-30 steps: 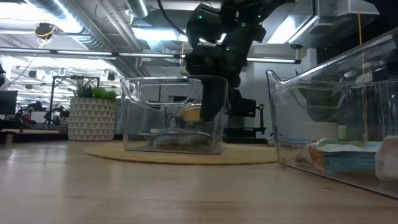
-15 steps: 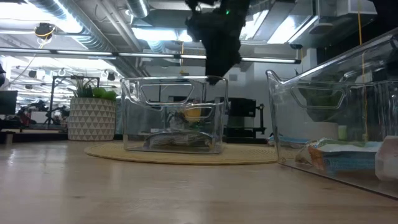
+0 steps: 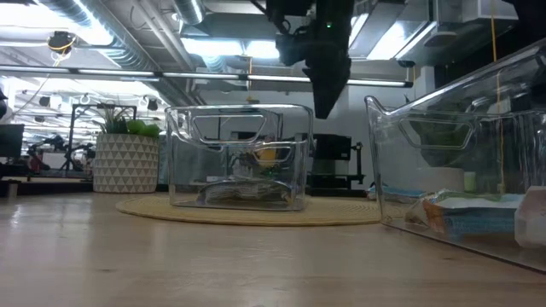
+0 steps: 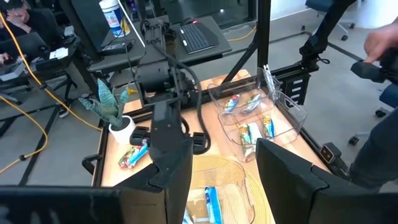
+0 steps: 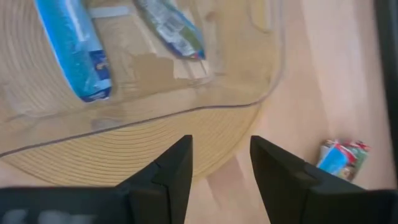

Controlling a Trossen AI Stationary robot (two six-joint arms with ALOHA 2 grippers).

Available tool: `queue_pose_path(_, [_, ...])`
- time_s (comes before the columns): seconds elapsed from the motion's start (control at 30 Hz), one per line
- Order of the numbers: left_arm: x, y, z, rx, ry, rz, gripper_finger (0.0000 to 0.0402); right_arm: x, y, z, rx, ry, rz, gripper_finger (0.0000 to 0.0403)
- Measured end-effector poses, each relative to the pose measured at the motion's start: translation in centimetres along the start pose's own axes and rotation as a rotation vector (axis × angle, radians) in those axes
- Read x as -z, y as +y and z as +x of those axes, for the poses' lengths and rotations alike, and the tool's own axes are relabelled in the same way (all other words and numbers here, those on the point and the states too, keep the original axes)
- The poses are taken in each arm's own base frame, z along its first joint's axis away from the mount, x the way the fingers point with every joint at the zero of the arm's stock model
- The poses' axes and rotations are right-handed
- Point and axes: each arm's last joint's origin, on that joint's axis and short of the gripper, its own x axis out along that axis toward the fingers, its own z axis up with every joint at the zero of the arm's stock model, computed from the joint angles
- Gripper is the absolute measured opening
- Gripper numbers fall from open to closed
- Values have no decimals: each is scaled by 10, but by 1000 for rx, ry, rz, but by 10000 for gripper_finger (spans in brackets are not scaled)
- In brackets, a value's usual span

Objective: Pick and place Granola Bars by type
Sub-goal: Put the red granola bar pack into the bottom right transparent bin

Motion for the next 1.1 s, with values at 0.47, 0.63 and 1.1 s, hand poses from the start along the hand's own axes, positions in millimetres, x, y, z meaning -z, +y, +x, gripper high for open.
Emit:
queue_pose_path(0.47, [1,-4,-8,-9,-15,-17,168,27,-52,-37,111,-13,88,163])
queue_pose_path(0.63, [1,-4,-8,-9,-14,-17,168,61,-74,-24,119,-14,174,163])
queue_pose_path(1.1, [0,-2,-4,-11,-6,-18,168,135,-103,36,61,23,437,176])
